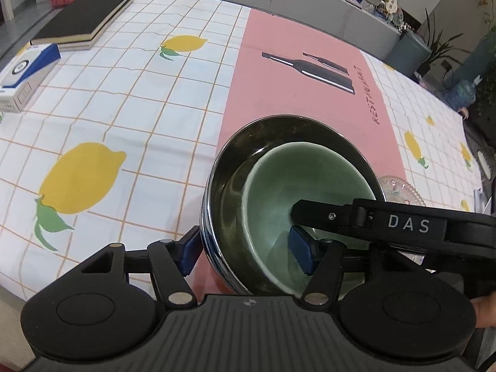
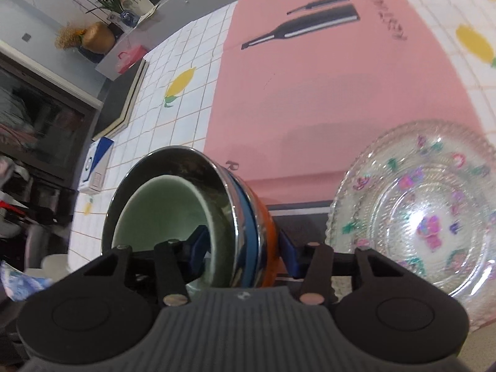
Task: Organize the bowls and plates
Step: 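Grasp the steel bowl stack rim with the left tool while the right tool grips its side, then lift the bowl stack and set it onto the glass plate stack with both tools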
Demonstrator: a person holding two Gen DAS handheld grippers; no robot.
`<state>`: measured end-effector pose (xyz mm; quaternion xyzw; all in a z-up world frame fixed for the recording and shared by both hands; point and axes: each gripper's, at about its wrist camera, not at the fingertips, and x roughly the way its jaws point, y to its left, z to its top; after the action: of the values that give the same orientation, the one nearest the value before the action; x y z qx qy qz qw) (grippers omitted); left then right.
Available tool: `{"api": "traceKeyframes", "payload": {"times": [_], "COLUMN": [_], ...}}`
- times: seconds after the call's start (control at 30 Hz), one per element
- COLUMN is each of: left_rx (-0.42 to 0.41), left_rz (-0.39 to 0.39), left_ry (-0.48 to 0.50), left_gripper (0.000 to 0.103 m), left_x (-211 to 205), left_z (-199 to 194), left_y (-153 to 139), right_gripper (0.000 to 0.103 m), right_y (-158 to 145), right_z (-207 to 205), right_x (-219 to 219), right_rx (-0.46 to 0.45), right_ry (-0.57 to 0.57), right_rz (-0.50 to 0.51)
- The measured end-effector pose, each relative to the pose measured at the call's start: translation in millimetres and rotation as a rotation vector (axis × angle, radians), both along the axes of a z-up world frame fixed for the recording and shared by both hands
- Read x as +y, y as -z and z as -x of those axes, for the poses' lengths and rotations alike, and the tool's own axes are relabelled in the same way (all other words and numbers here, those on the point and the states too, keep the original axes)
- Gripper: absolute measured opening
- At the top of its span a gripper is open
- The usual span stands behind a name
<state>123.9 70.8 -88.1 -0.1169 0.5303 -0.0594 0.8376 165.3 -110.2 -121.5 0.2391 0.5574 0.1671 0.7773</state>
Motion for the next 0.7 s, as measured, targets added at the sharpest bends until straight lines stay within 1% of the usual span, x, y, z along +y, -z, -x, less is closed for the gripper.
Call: {"api": "traceKeyframes", "payload": {"times": [0.07, 0.1, 0.13, 0.17, 0.3, 0.4, 0.7], "left_rx": [-0.006, -0.001, 0.011, 0.029, 0.031, 0.024, 0.019], "left_rz": [0.010, 0.019, 0.032, 0.047, 0.082, 0.077, 0.080], "left_ry": [-0.004, -0.004, 0.011, 0.031, 0.026, 0.025, 0.001], "left_gripper": [0.073, 0.078, 0.088, 0.092, 0.092, 0.092, 0.085], "left_x": [0.1, 0.3, -0.6, -2.3, 0.8, 0.0, 3.3], "left_z": [-0.2, -0.6, -2.6, -4.9, -5.4, -4.0, -1.4], "left_y": [1.3, 2.6, 5.5, 9.7, 14.2, 14.0, 11.6], "right_gripper": [0.053, 0.053, 0.059, 0.065, 0.064, 0.063, 0.060], "right_y": [2.5, 3.3, 5.1, 7.5, 10.0, 9.5, 10.5], "right_z": [-1.4, -1.5, -2.4, -3.1, -4.1, -3.1, -1.9], "right_x": [-0.8, -0.2, 1.6, 4.7, 6.7, 6.3, -0.7], "right_rx": [0.010, 0.009, 0.020, 0.034, 0.035, 0.028, 0.031], "right_ry": [0.002, 0.001, -0.010, -0.026, -0.013, -0.007, 0.006], "right_rz": [-0.020, -0.022, -0.023, -0.029, -0.048, -0.051, -0.068]}}
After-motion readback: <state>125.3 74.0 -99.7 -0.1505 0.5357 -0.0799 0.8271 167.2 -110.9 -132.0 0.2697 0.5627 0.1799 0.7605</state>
